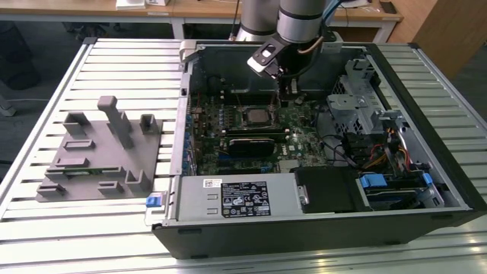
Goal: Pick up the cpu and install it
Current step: 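Close the cpu cover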
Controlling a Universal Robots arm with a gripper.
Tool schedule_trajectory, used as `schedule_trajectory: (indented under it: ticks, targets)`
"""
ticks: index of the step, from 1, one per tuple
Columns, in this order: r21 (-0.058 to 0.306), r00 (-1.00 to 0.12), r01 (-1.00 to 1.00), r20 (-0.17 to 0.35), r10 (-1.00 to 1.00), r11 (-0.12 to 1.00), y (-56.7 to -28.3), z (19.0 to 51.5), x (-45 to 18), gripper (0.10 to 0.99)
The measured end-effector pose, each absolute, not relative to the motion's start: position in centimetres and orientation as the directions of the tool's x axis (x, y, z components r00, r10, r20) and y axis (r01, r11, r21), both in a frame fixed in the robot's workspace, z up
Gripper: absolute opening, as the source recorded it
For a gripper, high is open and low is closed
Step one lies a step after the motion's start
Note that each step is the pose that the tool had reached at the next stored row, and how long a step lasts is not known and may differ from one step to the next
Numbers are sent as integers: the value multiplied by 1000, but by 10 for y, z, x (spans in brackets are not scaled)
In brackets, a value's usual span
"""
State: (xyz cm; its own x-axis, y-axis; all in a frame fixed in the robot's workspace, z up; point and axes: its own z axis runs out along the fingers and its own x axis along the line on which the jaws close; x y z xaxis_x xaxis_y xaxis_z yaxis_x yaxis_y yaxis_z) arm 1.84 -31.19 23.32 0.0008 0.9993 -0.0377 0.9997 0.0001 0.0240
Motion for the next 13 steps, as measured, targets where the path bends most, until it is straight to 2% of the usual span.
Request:
schedule_trajectory:
  ticks: [13]
  targets:
    - [24, 1, 1000, -38, 999, 0, -312, 228, 0, 106]
